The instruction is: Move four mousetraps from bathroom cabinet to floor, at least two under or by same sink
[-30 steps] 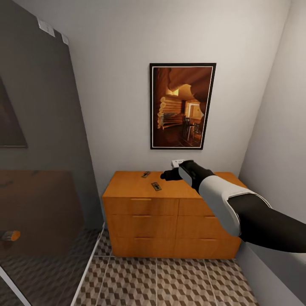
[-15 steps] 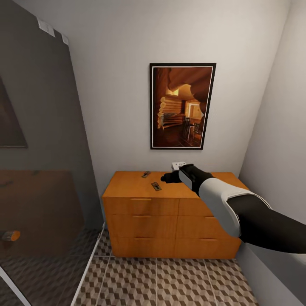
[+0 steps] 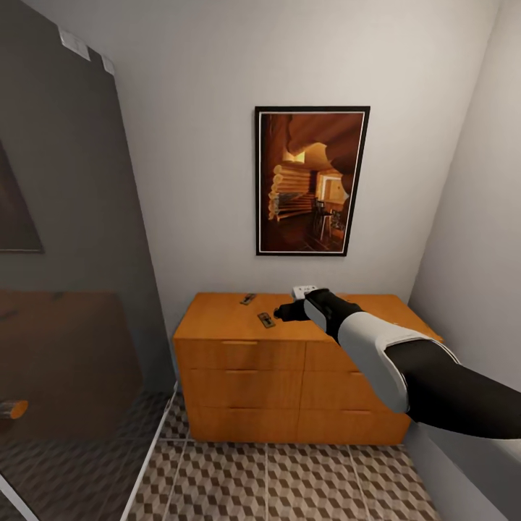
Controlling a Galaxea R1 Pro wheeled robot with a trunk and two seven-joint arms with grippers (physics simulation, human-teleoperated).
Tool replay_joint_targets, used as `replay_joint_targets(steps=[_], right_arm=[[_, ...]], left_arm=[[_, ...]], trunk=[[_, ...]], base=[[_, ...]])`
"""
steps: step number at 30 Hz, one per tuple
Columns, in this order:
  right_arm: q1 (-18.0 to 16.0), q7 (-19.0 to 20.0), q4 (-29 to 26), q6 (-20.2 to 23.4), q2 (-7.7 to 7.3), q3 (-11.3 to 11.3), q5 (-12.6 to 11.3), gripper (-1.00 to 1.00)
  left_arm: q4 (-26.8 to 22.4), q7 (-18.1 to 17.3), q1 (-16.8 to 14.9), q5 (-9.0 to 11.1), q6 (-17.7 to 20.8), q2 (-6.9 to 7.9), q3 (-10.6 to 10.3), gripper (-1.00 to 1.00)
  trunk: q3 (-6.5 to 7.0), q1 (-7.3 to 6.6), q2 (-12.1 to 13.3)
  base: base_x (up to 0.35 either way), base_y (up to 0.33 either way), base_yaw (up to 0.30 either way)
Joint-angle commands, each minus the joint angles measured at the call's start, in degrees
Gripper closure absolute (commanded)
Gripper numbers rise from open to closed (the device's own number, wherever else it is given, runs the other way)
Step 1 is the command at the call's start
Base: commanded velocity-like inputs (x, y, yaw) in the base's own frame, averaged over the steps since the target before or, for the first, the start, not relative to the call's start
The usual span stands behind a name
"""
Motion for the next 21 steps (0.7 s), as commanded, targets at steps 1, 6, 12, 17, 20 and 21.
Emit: replay_joint_targets(steps=[1, 6, 12, 17, 20, 21], right_arm=[[0.21, 0.08, -0.07, 0.27, 0.00, 0.49, -0.39, -1.00], [1.38, 0.08, -0.07, 0.27, 0.00, 0.49, -0.39, -1.00], [2.43, 0.08, -0.07, -0.78, 0.00, 0.49, -0.37, -1.00], [3.16, 0.08, -0.07, -1.95, 0.00, 0.49, -0.37, -1.00], [3.62, 0.08, -0.07, -2.30, 0.00, 0.49, -0.36, -1.00], [3.69, 0.08, -0.07, -2.35, 0.00, 0.49, -0.35, -1.00]], left_arm=[[0.23, 0.12, -0.08, 0.38, -0.31, -0.02, -0.49, -1.00], [0.23, 0.12, -0.07, 0.38, -0.31, -0.04, -0.49, -1.00], [0.23, 0.12, -0.07, 0.38, -0.31, -0.05, -0.49, -1.00], [0.22, 0.12, -0.08, 0.38, -0.31, -0.05, -0.49, -1.00], [0.22, 0.12, -0.07, 0.38, -0.31, -0.05, -0.50, -1.00], [0.23, 0.12, -0.07, 0.38, -0.30, -0.05, -0.50, -1.00]], trunk=[[-0.02, 0.03, -0.05], [-0.02, 0.03, -0.05], [-0.02, 0.03, -0.05], [-0.02, 0.03, -0.05], [-0.02, 0.03, -0.05], [-0.02, 0.03, -0.05]], base=[[0.017, 0.000, 0.000], [0.009, 0.000, 0.000], [0.002, 0.000, 0.000], [0.000, 0.000, 0.000], [0.000, 0.000, 0.000], [0.000, 0.000, 0.000]])
